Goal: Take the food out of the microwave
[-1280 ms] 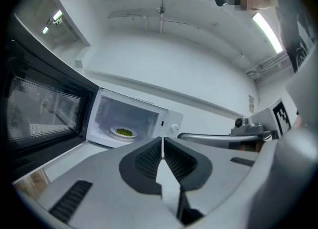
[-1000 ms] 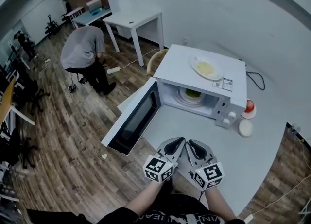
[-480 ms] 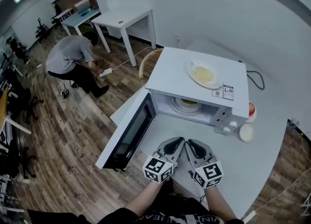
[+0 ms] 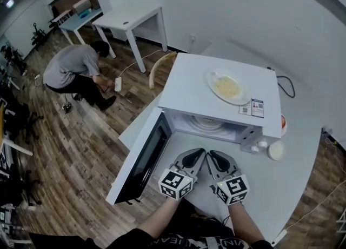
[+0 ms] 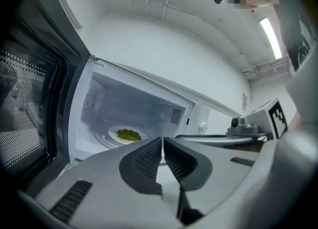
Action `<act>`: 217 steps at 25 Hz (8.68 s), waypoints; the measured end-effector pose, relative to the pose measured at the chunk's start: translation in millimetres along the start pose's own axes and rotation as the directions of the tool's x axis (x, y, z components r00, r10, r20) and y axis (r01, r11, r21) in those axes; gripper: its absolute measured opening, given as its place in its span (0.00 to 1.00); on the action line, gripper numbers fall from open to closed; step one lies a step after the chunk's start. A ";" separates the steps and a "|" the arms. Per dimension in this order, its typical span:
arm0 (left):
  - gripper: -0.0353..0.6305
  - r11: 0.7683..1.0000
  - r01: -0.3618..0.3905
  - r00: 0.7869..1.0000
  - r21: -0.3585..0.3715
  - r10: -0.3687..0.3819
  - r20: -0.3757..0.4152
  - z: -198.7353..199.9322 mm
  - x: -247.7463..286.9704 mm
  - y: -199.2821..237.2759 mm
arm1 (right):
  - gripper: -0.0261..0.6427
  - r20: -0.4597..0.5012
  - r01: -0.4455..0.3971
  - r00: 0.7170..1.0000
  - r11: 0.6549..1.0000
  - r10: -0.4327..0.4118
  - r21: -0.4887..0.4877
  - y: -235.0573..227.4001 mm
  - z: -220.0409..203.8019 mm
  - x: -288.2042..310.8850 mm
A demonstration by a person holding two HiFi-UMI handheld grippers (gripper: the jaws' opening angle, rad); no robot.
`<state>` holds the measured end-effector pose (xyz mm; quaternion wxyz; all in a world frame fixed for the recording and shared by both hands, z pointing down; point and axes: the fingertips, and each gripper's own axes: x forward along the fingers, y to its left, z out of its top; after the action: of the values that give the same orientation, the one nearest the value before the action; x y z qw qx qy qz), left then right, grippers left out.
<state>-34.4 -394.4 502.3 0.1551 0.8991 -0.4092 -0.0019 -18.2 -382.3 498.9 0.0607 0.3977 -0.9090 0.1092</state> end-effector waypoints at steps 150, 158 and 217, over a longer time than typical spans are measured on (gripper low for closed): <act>0.20 0.812 -0.012 0.997 -0.584 -0.033 -0.067 -63.6 25.4 56.6 | 0.15 -0.019 0.109 0.981 0.471 -0.191 0.876 -60.9 -72.4 27.8; 0.21 0.805 -0.024 0.999 -0.593 -0.008 -0.052 -68.1 9.4 44.2 | 0.14 0.006 0.075 0.987 0.502 -0.158 0.861 -48.5 -71.9 15.1; 0.18 0.806 0.004 1.000 -0.591 -0.006 -0.001 -125.8 -151.1 -164.7 | 0.13 0.068 -0.011 0.992 0.453 -0.110 0.891 86.2 -117.6 -210.9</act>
<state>2.7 -146.6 557.2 0.4276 0.8073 -0.3858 -0.1286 63.7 -146.7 558.4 -0.2054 0.4026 -0.7080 0.5427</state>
